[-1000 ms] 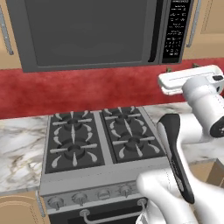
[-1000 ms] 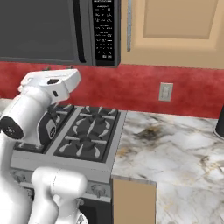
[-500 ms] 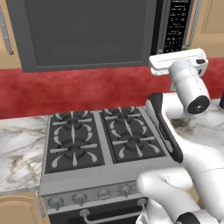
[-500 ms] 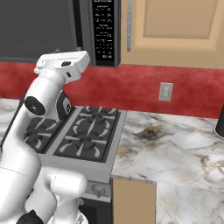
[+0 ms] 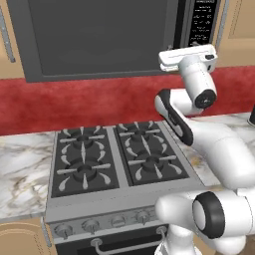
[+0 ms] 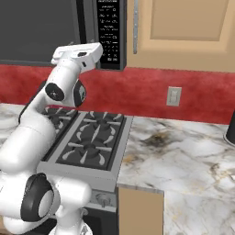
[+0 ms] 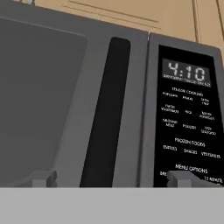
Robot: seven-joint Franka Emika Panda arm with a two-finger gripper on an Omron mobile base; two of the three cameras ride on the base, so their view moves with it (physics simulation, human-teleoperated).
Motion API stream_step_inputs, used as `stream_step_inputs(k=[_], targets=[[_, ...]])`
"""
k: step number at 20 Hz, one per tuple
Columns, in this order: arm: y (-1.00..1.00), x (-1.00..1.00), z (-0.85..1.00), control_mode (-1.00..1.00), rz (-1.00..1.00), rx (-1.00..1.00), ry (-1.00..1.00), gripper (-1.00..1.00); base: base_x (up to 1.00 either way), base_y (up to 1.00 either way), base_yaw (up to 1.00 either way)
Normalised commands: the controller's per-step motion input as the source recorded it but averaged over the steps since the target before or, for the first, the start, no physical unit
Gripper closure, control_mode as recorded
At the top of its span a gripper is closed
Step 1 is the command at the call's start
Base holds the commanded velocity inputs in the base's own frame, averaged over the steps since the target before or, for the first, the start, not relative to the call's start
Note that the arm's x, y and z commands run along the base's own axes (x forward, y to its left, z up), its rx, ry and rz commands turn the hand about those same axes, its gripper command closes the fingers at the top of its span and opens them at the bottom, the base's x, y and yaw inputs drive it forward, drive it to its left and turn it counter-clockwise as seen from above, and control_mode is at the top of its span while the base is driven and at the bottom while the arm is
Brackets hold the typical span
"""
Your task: The microwave is finished heating the shrimp and bell pepper. Take the bowl containing the food and place it on the dining counter.
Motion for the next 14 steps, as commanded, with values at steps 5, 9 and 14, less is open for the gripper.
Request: stream_step_inputs(k=[5,9,14], targets=[[0.0,0.82,0.04,-1.0,0.0,0.0,0.1,-1.0,0.0,0.0,0.0],[0.0,0.81,0.03,-1.0,0.0,0.0,0.13,-1.0,0.0,0.0,0.0],[0.0,0.71,0.03,-1.0,0.0,0.0,0.16,1.0,0.0,0.0,0.0]])
